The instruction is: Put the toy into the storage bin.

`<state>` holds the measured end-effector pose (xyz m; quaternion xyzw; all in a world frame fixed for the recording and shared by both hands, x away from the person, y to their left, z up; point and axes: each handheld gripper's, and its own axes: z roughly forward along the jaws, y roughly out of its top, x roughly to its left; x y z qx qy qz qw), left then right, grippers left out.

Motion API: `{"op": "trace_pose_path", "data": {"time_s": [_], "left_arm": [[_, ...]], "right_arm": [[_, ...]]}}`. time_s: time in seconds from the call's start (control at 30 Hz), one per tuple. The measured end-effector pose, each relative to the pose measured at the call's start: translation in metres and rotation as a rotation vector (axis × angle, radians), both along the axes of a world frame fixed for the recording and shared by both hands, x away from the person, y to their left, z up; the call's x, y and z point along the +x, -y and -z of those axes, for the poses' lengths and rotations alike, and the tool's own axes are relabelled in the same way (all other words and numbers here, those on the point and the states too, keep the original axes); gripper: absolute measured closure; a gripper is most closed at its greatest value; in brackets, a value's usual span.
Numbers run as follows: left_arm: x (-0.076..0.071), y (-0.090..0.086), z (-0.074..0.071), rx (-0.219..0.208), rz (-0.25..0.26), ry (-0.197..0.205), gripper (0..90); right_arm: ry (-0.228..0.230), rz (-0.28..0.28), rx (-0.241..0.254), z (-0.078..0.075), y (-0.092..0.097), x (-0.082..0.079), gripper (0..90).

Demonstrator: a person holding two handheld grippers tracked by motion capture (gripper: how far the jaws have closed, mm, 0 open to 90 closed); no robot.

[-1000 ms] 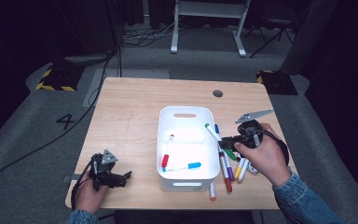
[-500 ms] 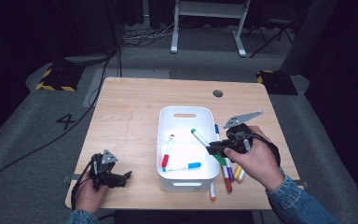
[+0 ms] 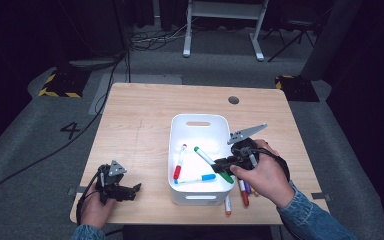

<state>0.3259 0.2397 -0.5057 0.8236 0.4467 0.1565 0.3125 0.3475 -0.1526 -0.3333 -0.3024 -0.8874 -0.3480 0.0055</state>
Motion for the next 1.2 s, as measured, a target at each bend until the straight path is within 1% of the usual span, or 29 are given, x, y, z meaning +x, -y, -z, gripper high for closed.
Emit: {"op": "trace_pose_path", "data": {"time_s": [0.03, 0.1, 0.13, 0.17, 0.2, 0.3, 0.33, 0.43, 0.47, 0.53, 0.57, 0.6, 0.63, 0.7, 0.73, 0.8, 0.87, 0.9, 0.97, 1.0, 1.03, 1.07, 1.1, 1.13, 1.17, 1.2], "left_arm": [[0.0, 0.0, 0.0, 0.0, 0.0, 0.0, 0.0], [0.0, 0.0, 0.0, 0.002, -0.001, 0.001, 0.0], [0.0, 0.0, 0.0, 0.0, -0.001, 0.001, 0.0], [0.0, 0.0, 0.0, 0.0, -0.001, 0.001, 0.0], [0.0, 0.0, 0.0, 0.0, 0.0, 0.001, 0.0], [0.0, 0.0, 0.0, 0.0, 0.0, 0.0, 0.0], [0.0, 0.0, 0.0, 0.0, 0.001, -0.001, 0.0], [0.0, 0.0, 0.0, 0.0, 0.001, -0.001, 0.0], [0.0, 0.0, 0.0, 0.0, 0.0, 0.0, 0.0], [0.0, 0.0, 0.0, 0.0, 0.0, 0.0, 0.0], [0.0, 0.0, 0.0, 0.0, 0.0, 0.0, 0.0], [0.0, 0.0, 0.0, 0.0, 0.0, 0.0, 0.0], [0.0, 0.0, 0.0, 0.0, 0.001, -0.001, 0.0], [0.0, 0.0, 0.0, 0.0, 0.0, 0.0, 0.0], [0.0, 0.0, 0.0, 0.0, 0.0, 0.0, 0.0], [0.0, 0.0, 0.0, 0.0, 0.0, 0.001, 0.0], [0.0, 0.0, 0.0, 0.0, 0.0, 0.0, 0.0], [0.0, 0.0, 0.0, 0.0, -0.001, 0.0, 0.0], [0.0, 0.0, 0.0, 0.0, 0.0, 0.001, 0.0], [0.0, 0.0, 0.0, 0.001, -0.001, 0.001, 0.0], [0.0, 0.0, 0.0, 0.0, 0.0, 0.0, 0.0], [0.0, 0.0, 0.0, 0.0, 0.0, 0.0, 0.0], [0.0, 0.0, 0.0, 0.0, 0.0, 0.0, 0.0], [0.0, 0.0, 0.0, 0.001, 0.0, 0.0, 0.0], [0.0, 0.0, 0.0, 0.002, -0.001, 0.001, 0.0], [0.0, 0.0, 0.0, 0.002, -0.001, 0.002, 0.0]], "right_arm": [[-0.003, -0.011, -0.011, 0.003, -0.002, 0.0, 77.1], [-0.009, -0.01, -0.018, 0.004, -0.002, 0.0, 77.1], [0.003, -0.03, -0.027, 0.007, -0.003, 0.001, 77.1], [0.003, -0.03, -0.027, 0.007, -0.003, 0.001, 77.1], [-0.014, -0.021, -0.031, 0.008, -0.003, 0.0, 77.1], [-0.005, -0.036, -0.045, 0.011, -0.006, 0.0, 77.1], [-0.011, -0.042, -0.049, 0.014, -0.007, 0.0, 77.1], [-0.01, -0.052, -0.052, 0.018, -0.008, 0.001, 77.1], [-0.002, -0.062, -0.053, 0.019, -0.009, 0.001, 77.1], [-0.005, -0.059, -0.067, 0.022, -0.01, 0.001, 77.1], [-0.002, -0.069, -0.073, 0.025, -0.012, 0.001, 77.1], [-0.002, -0.069, -0.073, 0.025, -0.012, 0.001, 77.1], [-0.001, -0.078, -0.086, 0.028, -0.014, 0.001, 77.0], [-0.002, -0.081, -0.09, 0.029, -0.015, 0.001, 77.1], [-0.009, -0.082, -0.094, 0.03, -0.017, 0.001, 77.0], [-0.008, -0.088, -0.112, 0.033, -0.019, 0.001, 77.0], [-0.012, -0.089, -0.119, 0.036, -0.021, 0.0, 77.0], [-0.002, -0.09, -0.124, 0.036, -0.022, 0.0, 76.8], [-0.004, -0.091, -0.123, 0.036, -0.022, 0.0, 76.5], [-0.006, -0.095, -0.093, 0.036, -0.021, 0.0, 67.4], [0.0, -0.086, -0.08, 0.035, -0.02, 0.0, 64.4], [0.0, -0.086, -0.08, 0.035, -0.02, 0.0, 64.4], [0.005, -0.086, -0.067, 0.034, -0.019, -0.001, 62.9], [0.004, -0.076, -0.068, 0.032, -0.017, -0.002, 60.1], [0.017, -0.067, -0.068, 0.031, -0.015, -0.002, 58.3], [0.029, -0.064, -0.054, 0.029, -0.013, -0.002, 58.0]]}}
